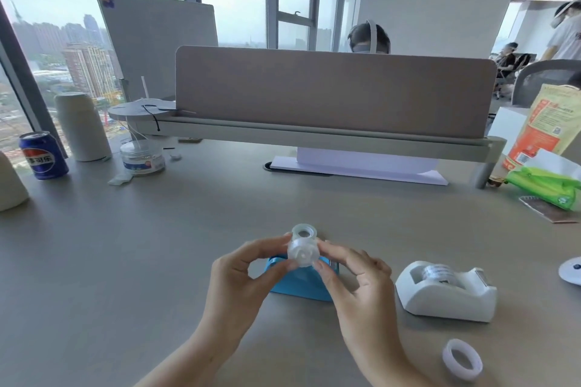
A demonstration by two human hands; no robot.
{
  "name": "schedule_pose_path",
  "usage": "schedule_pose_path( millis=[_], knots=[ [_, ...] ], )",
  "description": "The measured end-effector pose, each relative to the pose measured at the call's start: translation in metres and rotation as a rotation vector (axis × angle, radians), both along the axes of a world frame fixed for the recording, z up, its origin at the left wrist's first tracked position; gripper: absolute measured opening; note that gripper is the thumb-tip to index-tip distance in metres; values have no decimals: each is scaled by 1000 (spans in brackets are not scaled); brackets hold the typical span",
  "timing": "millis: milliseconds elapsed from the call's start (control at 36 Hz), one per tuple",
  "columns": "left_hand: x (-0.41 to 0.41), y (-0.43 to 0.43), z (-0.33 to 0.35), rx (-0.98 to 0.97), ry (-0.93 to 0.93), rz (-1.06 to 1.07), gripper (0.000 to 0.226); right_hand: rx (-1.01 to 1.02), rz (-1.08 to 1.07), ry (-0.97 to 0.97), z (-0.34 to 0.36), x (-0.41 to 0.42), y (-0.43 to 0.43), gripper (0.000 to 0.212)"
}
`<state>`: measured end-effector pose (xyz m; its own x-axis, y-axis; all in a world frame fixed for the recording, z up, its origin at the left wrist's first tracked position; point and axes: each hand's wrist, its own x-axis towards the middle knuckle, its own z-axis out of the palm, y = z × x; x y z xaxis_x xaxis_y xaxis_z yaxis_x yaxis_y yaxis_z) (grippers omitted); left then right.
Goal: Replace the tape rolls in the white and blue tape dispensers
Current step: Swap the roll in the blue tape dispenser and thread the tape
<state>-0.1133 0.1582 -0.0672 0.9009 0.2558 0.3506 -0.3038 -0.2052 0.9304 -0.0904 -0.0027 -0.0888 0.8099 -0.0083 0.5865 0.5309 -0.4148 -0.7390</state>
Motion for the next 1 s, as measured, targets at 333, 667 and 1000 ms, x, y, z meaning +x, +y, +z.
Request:
schedule_pose_path(
  millis=[333, 667, 1000],
  knots=[
    [-5, -1, 4, 6, 61, -13, 18, 24, 89, 69, 6, -3, -4, 21],
    [-3, 2, 0, 8, 43, -84, 22, -42, 185, 116, 11, -1, -10, 33],
    [-1, 1, -2, -18, 15, -118, 20, -111, 154, 9, 15, 5, -12, 22]
  ],
)
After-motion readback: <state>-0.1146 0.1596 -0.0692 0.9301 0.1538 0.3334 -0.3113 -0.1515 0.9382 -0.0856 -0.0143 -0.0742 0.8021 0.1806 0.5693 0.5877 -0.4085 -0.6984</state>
